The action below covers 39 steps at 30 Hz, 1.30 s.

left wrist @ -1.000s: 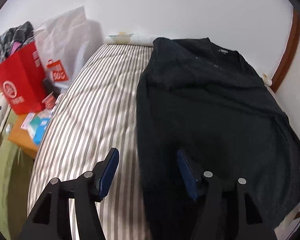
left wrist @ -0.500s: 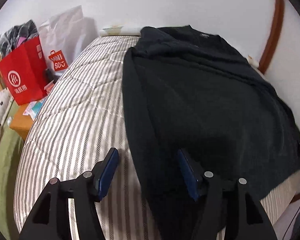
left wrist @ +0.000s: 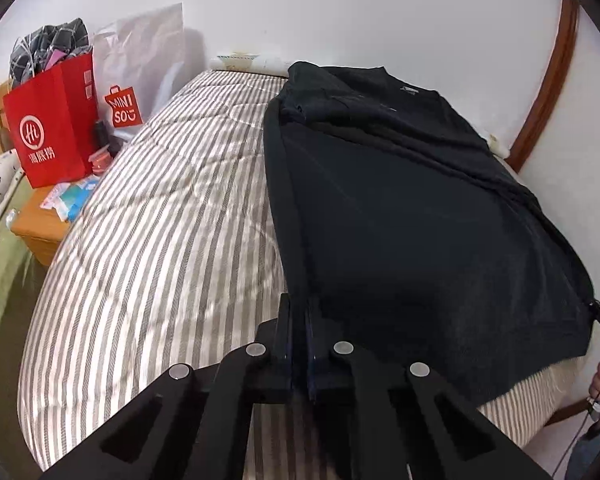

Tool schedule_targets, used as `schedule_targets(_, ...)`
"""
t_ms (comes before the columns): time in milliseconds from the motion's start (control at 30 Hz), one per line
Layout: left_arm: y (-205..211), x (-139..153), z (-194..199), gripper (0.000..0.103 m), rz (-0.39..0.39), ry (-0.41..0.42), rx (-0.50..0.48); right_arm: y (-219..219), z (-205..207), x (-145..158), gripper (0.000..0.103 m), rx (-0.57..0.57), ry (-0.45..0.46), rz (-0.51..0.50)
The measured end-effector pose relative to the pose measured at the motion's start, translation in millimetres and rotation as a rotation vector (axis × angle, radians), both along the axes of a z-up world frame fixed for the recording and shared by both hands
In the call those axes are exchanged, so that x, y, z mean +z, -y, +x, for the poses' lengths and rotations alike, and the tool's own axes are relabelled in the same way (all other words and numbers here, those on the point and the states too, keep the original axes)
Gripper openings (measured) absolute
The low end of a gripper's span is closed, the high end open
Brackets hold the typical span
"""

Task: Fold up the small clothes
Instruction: 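Grasp the hem of the sweatshirt with the right gripper and lift it toward the collar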

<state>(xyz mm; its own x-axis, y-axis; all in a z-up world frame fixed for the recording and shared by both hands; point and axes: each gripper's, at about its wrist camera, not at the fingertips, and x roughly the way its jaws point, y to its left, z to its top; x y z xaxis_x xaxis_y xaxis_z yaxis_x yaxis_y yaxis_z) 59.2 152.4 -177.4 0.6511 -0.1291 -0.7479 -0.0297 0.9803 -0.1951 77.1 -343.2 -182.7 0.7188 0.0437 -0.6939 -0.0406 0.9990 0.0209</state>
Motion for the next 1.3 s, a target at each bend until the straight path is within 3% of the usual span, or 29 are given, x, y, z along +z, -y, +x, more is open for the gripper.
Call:
schedule_targets(300, 1.2, -3.9, -25.4, 0.006, -0.026, -0.015, -0.055, 0.9, -3.7, -6.9, 0.011, 0.009, -0.047, -0.014)
schedule_targets(400, -4.2, -8.1, -19.3, 0.013, -0.066, -0.027, -0.037, 0.0, 7.1, -9.6, 0.017, -0.004, -0.071, 0.001)
schedule_targets(567, -6.9, -12.6, -9.2, 0.022, -0.114, -0.010, -0.020, -5.4, 24.5, -18.4, 0.038, -0.009, -0.085, 0.033)
schedule_targets(667, -1.7, -12.8, -5.3, 0.033, -0.129, -0.007, -0.041, -10.1, 31.3, -22.3, 0.050, -0.008, -0.078, 0.062)
schedule_targets(767, 2.3, -12.9, -4.5, 0.033, -0.104, -0.009, -0.048, -16.8, 38.0, -23.4, 0.052, 0.004, -0.078, 0.079)
schedule_targets(800, 3.0, -12.9, -5.8, 0.031, -0.098, -0.007, -0.047, -18.9, 38.6, -23.7, 0.050, 0.009, -0.077, 0.075)
schedule_targets(833, 5.4, -12.9, -6.9, 0.024, -0.070, -0.003, -0.036, -22.4, 38.8, -23.6, 0.040, 0.022, -0.080, 0.060)
schedule_targets(867, 7.1, -13.3, -7.4, 0.015, -0.037, -0.003, -0.021, -27.4, 38.3, -22.4, 0.017, 0.044, -0.078, 0.036)
schedule_targets(900, 8.5, -14.3, -7.3, 0.007, -0.013, -0.006, -0.016, -29.8, 37.5, -20.7, 0.009, 0.056, -0.074, 0.023)
schedule_targets(1033, 3.7, -7.9, -10.9, 0.006, -0.048, -0.002, -0.024, -22.1, 25.5, -10.3, 0.008, 0.054, -0.030, 0.026)
schedule_targets(1200, -8.3, 21.9, -34.7, 0.006, -0.108, 0.062, -0.050, -1.1, -7.3, 19.1, 0.008, 0.090, 0.049, 0.120)
schedule_targets(1300, -9.8, 41.0, -47.9, 0.006, -0.100, 0.123, -0.074, -5.1, -23.3, 34.9, 0.007, 0.119, 0.102, 0.092)
